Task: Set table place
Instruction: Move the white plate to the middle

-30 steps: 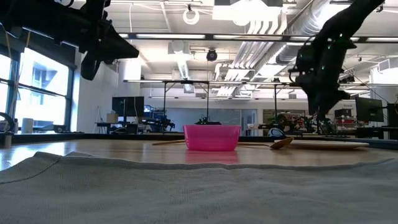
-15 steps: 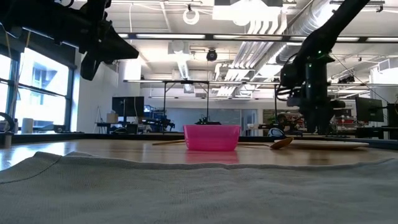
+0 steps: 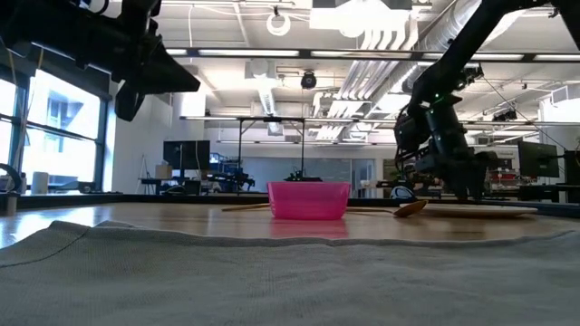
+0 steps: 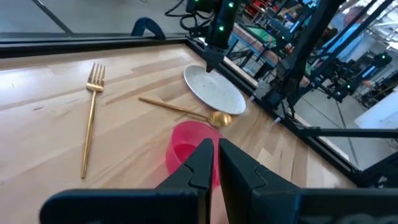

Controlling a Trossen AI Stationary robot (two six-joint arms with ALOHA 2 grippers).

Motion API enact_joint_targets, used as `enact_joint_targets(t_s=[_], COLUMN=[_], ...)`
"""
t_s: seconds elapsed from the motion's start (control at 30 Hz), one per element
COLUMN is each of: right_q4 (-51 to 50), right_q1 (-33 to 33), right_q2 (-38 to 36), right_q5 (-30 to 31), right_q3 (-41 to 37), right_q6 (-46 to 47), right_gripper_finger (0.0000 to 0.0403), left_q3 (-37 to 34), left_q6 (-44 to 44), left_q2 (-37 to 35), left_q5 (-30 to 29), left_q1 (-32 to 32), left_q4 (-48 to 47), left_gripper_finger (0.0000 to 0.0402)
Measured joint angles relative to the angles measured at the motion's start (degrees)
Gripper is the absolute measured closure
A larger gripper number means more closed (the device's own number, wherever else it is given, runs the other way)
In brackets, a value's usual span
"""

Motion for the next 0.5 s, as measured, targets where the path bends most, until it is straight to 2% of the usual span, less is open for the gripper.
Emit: enact_joint_targets(t_s=[0.2, 0.5], right_q4=[2.2, 11.1], right_q1=[0.6, 7.8], right_q2=[2.9, 3.4], right_q5=[-3.5, -5.9], right_q3=[1.9, 4.5], right_q6=[0.7, 3.0], right_gripper_finger=[0.0222, 0.0222], left_q3=[0.0, 0.0], left_q6=[1.1, 1.3], left_q2=[0.0, 0.0], left_q5=[0.4, 0.4], left_q1=[0.0, 0.0], left_q4=[-0.2, -0.2], left_gripper_finger=[0.0387, 0.0387])
